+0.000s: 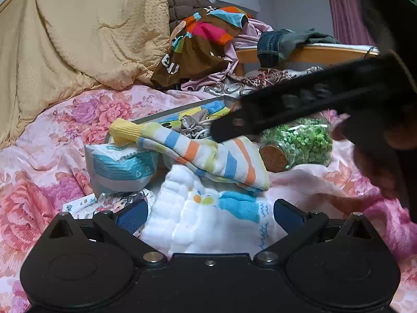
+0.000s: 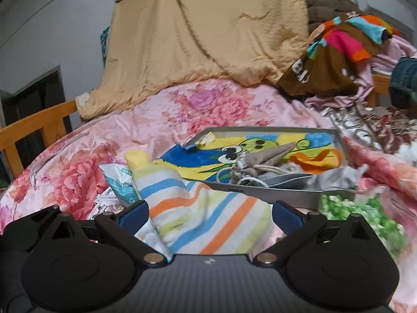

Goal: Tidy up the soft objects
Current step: 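Grasp the white waffle cloth with the left gripper while the right grasps the striped towel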

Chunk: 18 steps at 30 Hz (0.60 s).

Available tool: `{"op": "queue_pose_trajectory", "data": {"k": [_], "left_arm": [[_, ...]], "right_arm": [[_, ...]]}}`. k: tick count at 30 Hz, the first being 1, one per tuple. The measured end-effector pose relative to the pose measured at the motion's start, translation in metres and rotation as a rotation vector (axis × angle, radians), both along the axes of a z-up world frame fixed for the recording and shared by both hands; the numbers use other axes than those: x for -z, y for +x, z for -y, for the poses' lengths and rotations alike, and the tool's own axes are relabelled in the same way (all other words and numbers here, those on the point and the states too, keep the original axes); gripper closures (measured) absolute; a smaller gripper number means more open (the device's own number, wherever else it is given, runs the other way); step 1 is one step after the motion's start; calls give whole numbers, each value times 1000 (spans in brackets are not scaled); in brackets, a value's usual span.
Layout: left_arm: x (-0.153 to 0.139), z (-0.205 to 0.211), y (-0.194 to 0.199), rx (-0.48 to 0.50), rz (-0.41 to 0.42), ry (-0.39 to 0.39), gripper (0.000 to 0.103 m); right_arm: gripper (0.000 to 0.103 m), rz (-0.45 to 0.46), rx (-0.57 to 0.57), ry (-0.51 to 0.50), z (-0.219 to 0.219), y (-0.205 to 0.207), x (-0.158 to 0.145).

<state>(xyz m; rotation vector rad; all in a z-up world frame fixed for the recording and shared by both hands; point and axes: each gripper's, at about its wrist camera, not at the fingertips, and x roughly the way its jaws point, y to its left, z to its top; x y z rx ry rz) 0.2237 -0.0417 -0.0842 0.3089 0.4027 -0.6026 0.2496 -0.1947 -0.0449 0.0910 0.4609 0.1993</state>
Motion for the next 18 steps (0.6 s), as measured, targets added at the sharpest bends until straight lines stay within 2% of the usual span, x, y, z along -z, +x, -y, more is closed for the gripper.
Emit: {"op": "queue_pose_trajectory", "data": {"k": [3, 7, 12, 18], "left_arm": [[3, 8, -2, 9, 25, 49, 1], [11, 18, -1, 16, 33, 113, 1], [15, 17, 5, -12, 2, 104, 1], [18, 18, 11, -39, -23, 112, 1]], "right_arm": [[0, -39, -21, 23, -2, 14, 6], [0, -60, -30, -3, -8, 27, 11], [1, -93, -7, -11, -7, 34, 17], [8, -112, -12, -8, -7, 34, 22]]}}
